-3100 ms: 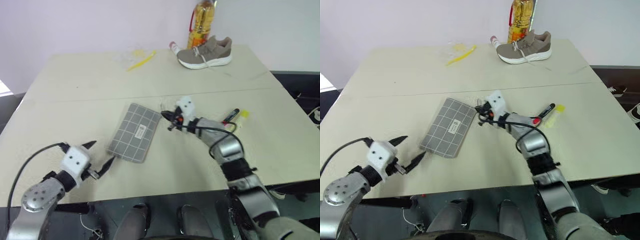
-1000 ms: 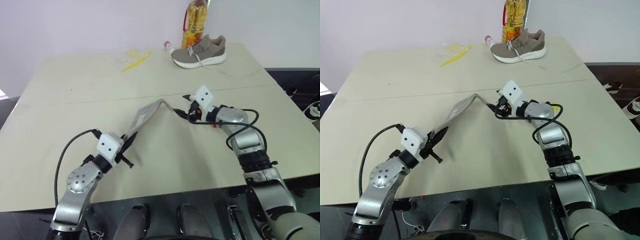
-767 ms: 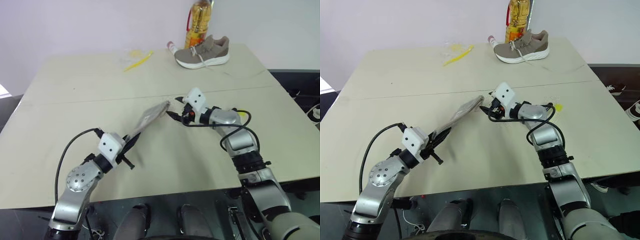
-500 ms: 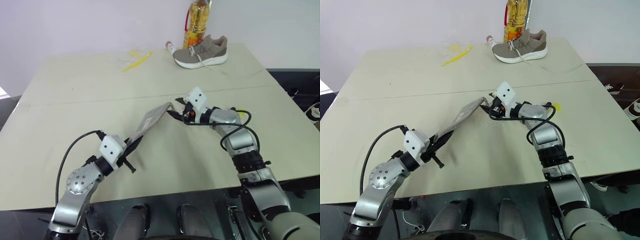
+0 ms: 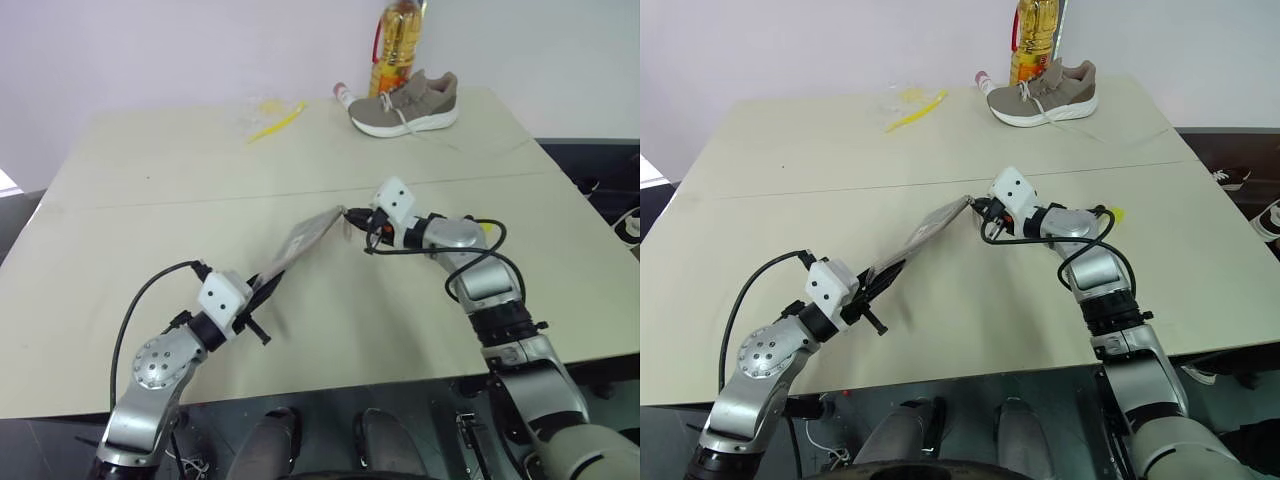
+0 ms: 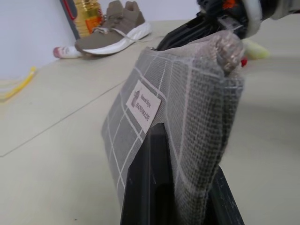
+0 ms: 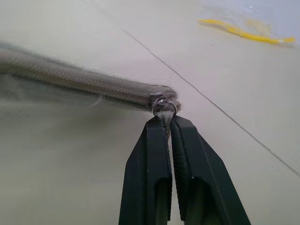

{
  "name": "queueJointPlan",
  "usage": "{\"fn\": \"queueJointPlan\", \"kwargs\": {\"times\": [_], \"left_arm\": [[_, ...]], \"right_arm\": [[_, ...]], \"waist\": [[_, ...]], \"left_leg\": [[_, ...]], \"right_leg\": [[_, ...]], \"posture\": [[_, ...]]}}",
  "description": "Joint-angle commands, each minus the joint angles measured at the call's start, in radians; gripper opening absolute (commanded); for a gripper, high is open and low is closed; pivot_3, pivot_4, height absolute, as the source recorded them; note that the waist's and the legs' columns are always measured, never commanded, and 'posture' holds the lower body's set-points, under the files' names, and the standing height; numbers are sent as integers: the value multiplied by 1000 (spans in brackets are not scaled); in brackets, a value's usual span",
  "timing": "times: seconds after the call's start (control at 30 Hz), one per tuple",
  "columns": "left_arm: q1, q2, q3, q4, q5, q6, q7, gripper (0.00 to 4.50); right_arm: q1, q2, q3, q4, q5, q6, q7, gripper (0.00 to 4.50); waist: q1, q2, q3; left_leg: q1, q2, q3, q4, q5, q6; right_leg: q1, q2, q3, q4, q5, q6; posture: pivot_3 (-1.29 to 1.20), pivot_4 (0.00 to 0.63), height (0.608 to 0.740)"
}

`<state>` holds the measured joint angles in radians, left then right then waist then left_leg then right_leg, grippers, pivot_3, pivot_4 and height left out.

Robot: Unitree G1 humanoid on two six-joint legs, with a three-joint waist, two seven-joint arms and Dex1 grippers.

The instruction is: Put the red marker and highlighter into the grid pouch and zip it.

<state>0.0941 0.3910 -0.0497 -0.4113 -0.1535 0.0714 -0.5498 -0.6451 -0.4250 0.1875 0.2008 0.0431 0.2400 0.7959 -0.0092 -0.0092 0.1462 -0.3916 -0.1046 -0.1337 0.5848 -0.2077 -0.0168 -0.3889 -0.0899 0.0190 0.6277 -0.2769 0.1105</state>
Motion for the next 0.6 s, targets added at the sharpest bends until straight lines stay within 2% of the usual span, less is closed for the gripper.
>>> {"fn": "queueJointPlan", "kwargs": {"times": [0.03, 0.37, 0.6], "left_arm": [[-42, -23, -28, 20, 39, -18, 32, 0], [-191, -152, -136, 194, 168, -40, 148, 0], [-317, -232, -146, 341, 222, -69, 233, 0]], "right_arm": [[11, -17, 26, -112, -3, -14, 38, 102], [70, -75, 55, -381, 45, 115, 129, 102], [106, -143, 73, -562, 125, 219, 228, 102]], "waist": [[0, 0, 0], [10, -1, 0], [24, -2, 0]], "left_leg": [[0, 0, 0, 0, 0, 0], [-1, 0, 0, 3, 0, 0], [-3, -1, -1, 6, 0, 0]], "right_leg": [[0, 0, 0, 0, 0, 0], [0, 0, -1, 0, 1, 1], [1, 0, -2, 0, 1, 1]], "posture": [[0, 150, 740], [0, 150, 740], [0, 150, 740]]}}
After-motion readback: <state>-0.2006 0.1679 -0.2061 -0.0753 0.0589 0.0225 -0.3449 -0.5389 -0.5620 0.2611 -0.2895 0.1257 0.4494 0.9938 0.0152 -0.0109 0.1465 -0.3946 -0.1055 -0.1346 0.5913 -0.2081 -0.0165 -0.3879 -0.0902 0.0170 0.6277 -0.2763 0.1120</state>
